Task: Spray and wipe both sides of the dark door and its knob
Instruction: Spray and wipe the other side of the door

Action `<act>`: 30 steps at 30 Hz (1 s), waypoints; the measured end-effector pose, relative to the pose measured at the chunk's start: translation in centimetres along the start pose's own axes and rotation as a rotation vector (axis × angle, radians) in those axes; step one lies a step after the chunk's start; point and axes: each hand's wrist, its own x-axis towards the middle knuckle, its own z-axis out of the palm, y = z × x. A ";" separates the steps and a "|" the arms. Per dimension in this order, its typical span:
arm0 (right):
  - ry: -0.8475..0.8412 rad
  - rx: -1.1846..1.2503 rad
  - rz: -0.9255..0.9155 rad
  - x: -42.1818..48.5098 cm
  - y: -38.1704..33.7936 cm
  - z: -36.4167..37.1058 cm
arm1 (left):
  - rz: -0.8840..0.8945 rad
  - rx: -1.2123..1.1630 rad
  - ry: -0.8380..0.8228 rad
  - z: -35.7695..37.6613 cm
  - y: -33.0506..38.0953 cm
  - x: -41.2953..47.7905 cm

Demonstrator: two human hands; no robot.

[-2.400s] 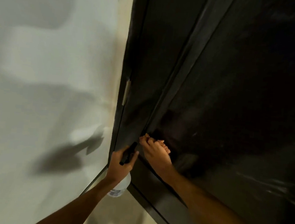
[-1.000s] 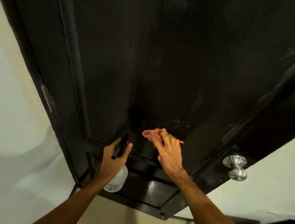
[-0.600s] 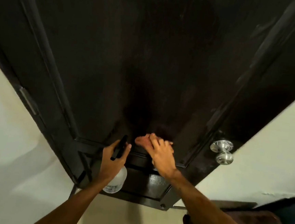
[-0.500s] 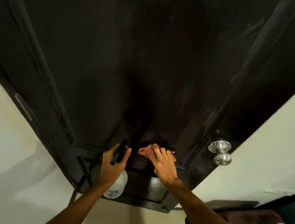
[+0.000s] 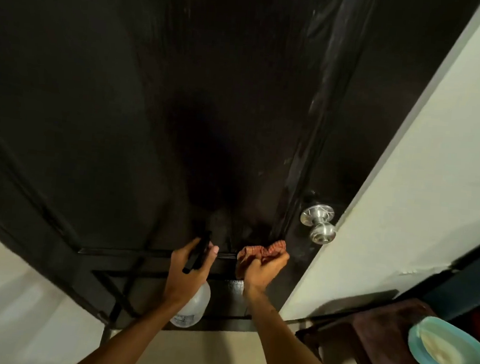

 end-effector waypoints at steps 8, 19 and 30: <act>0.074 0.029 -0.217 0.9 -2.6 0.1 | 0.001 -0.046 -0.073 1.7 0.2 0.2; 0.191 0.069 -0.008 0.8 -1.2 0.0 | 0.084 -0.033 -0.078 3.5 0.5 0.2; 0.382 0.168 -0.050 6.7 -2.0 -3.3 | 0.066 -0.015 -0.191 5.1 -0.1 0.6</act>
